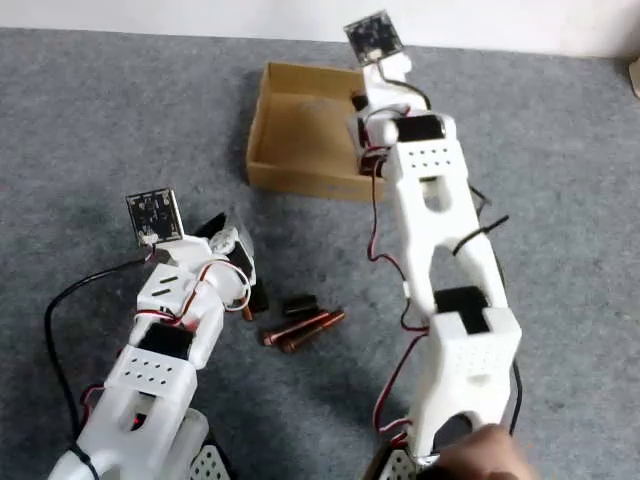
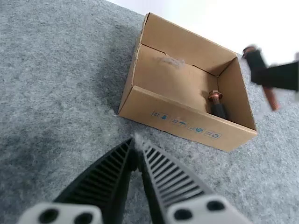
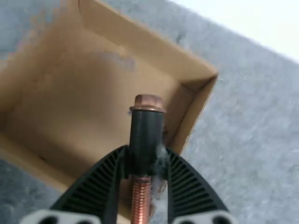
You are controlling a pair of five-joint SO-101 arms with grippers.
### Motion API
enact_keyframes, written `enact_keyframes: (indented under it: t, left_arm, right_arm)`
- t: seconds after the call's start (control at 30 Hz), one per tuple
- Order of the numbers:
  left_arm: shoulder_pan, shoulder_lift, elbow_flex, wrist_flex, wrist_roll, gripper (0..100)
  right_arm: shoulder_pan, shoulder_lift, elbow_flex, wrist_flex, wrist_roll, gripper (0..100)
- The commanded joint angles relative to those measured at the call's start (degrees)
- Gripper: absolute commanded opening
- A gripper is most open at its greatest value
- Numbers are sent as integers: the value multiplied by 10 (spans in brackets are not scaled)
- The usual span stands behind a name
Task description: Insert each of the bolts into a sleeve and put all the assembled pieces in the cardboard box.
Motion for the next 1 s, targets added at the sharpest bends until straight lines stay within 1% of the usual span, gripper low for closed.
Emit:
enact_keyframes:
  t: [0.0, 0.13, 0.2, 0.43, 0.5, 0.63, 0.7, 0.83, 0.97]
  left_arm:
    - [-6, 0, -32, -11, -3, 6]
    - [-6, 0, -32, -11, -3, 6]
    - [-6, 0, -32, -11, -3, 6]
    - [-6, 0, -32, -11, -3, 6]
    - [-5, 0, -32, -11, -3, 6]
    - [-5, 0, -32, -11, -3, 6]
    - [-5, 0, -32, -11, -3, 6]
    - [-5, 0, -32, -11, -3, 6]
    - [-5, 0, -32, -11, -3, 6]
  right_arm:
    - [6, 15, -34, 0, 4, 4]
    - [6, 55, -36, -4, 4, 4]
    - [6, 69, -36, -27, 4, 4]
    - [7, 87, -36, -53, 4, 5]
    - [7, 87, -36, -53, 4, 38]
    - [7, 86, -36, -51, 4, 202]
    - [9, 85, -36, -50, 4, 262]
    - [20, 84, -36, -49, 4, 274]
    - [31, 73, -48, -13, 3, 274]
